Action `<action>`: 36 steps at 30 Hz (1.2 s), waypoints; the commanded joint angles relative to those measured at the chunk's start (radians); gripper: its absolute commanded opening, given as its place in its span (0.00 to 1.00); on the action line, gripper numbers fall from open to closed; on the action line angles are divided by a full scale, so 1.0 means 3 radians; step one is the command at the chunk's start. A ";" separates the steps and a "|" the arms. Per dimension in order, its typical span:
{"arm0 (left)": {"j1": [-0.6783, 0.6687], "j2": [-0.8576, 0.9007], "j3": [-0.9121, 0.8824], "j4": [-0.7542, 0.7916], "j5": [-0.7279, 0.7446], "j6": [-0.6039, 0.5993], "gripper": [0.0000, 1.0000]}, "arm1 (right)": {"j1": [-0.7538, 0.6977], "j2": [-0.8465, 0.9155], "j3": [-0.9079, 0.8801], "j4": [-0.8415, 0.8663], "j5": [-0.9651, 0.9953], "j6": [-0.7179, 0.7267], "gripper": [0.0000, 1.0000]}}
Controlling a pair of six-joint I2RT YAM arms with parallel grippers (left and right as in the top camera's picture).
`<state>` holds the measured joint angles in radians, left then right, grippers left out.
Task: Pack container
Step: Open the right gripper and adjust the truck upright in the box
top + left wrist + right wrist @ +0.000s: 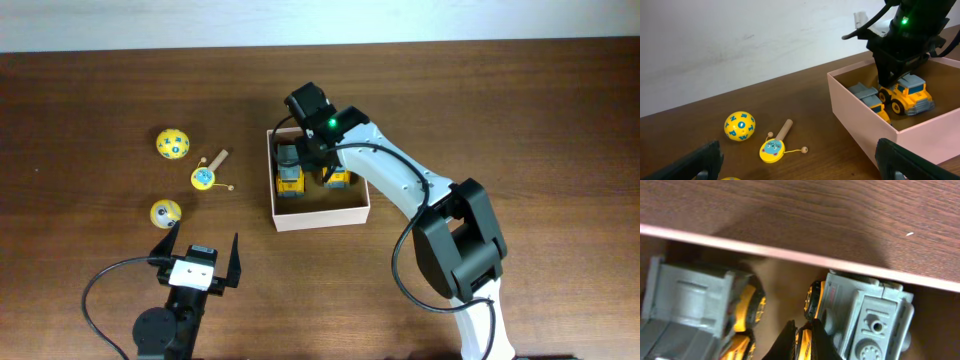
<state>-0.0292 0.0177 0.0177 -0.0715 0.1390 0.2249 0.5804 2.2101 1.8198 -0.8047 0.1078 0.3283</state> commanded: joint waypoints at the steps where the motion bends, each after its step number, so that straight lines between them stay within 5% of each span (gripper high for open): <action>1: 0.0020 -0.0001 -0.0020 -0.0004 -0.0014 0.0051 0.99 | -0.0061 0.0031 0.0046 -0.0009 0.0067 -0.0037 0.08; 36: 0.0020 -0.0001 -0.0020 -0.0004 -0.0014 0.0051 0.99 | 0.0023 0.0031 0.0046 -0.0266 -0.0076 -0.0323 0.08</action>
<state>-0.0292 0.0177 0.0177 -0.0715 0.1390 0.2249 0.5842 2.2101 1.8198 -0.8768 0.0658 0.2607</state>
